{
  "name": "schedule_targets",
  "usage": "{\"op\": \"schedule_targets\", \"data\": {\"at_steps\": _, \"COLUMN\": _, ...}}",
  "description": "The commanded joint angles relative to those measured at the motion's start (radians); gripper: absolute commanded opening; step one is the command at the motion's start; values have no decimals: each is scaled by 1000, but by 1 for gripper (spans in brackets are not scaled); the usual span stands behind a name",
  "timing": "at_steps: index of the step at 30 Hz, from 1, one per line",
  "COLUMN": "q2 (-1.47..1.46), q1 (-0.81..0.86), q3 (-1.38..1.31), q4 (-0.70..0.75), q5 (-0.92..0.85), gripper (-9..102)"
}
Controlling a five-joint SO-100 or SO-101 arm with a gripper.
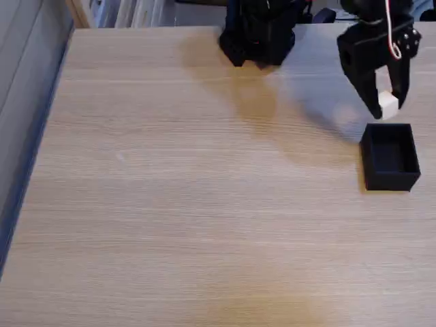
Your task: Pick a white block and place it in the black box.
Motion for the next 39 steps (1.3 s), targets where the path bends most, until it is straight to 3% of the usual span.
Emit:
{"op": "schedule_targets", "data": {"at_steps": 1, "q2": -98, "q1": -9, "q3": -121, "q4": 6, "q5": 23, "gripper": 0}}
{"op": "schedule_targets", "data": {"at_steps": 11, "q2": -328, "q1": -14, "q3": -331, "q4": 51, "q5": 74, "gripper": 3}}
{"op": "schedule_targets", "data": {"at_steps": 13, "q2": -345, "q1": -20, "q3": -345, "q4": 69, "q5": 80, "gripper": 17}}
{"op": "schedule_targets", "data": {"at_steps": 17, "q2": -350, "q1": -23, "q3": -353, "q4": 94, "q5": 94, "gripper": 23}}
{"op": "schedule_targets", "data": {"at_steps": 20, "q2": -330, "q1": -14, "q3": -345, "q4": 95, "q5": 89, "gripper": 18}}
{"op": "schedule_targets", "data": {"at_steps": 23, "q2": -295, "q1": 6, "q3": -336, "q4": 94, "q5": 89, "gripper": 0}}
{"op": "schedule_targets", "data": {"at_steps": 29, "q2": -144, "q1": 80, "q3": -229, "q4": 72, "q5": 54, "gripper": 0}}
{"op": "schedule_targets", "data": {"at_steps": 39, "q2": 222, "q1": 202, "q3": 225, "q4": -60, "q5": -75, "gripper": 0}}
